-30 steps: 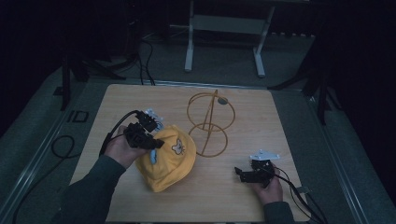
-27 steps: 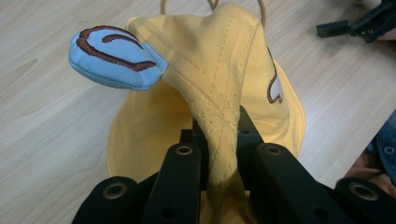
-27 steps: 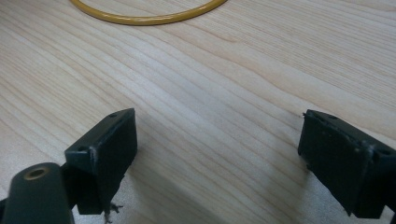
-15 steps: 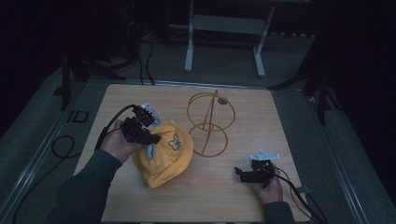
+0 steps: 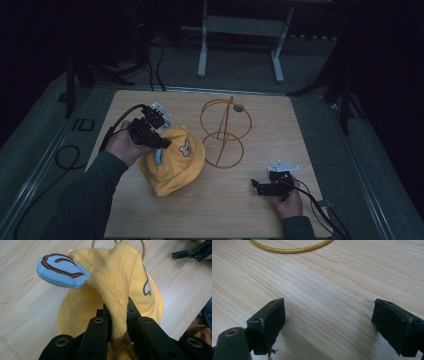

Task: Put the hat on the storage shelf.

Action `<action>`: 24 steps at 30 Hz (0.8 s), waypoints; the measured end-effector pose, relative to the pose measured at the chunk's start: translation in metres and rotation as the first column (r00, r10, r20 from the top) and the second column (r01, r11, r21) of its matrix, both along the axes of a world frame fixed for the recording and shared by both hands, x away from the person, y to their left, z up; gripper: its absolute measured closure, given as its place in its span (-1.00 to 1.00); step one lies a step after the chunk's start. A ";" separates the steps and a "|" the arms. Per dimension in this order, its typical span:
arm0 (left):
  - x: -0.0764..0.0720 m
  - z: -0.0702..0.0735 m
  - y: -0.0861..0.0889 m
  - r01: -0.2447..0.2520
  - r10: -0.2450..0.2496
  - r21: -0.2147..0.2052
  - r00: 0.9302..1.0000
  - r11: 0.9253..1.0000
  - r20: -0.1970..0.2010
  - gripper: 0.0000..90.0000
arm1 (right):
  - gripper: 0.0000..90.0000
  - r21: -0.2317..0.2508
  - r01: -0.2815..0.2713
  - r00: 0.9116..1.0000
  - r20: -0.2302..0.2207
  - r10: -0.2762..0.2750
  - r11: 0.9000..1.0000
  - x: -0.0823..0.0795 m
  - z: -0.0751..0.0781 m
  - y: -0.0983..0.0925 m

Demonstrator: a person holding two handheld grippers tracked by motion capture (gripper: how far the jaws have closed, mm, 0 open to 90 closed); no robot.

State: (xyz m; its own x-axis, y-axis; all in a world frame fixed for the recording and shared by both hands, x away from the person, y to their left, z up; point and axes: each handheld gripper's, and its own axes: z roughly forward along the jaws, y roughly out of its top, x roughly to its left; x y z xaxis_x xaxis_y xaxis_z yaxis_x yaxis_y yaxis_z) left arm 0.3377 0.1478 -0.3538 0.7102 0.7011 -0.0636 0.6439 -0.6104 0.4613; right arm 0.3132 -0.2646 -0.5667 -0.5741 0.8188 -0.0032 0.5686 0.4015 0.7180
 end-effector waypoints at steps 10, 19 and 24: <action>0.012 0.009 0.006 0.008 -0.008 0.024 1.000 1.000 -0.006 0.87 | -0.74 0.000 0.000 1.000 0.000 0.000 1.000 0.000 0.000 0.000; 0.023 0.015 0.006 0.020 -0.020 0.044 1.000 0.999 -0.003 0.87 | -0.74 0.000 -0.001 1.000 0.001 0.001 1.000 0.000 0.000 0.000; 0.027 0.019 0.008 0.019 -0.019 0.040 1.000 0.999 0.005 0.87 | -0.74 -0.001 -0.001 1.000 0.001 0.001 1.000 0.000 0.000 0.000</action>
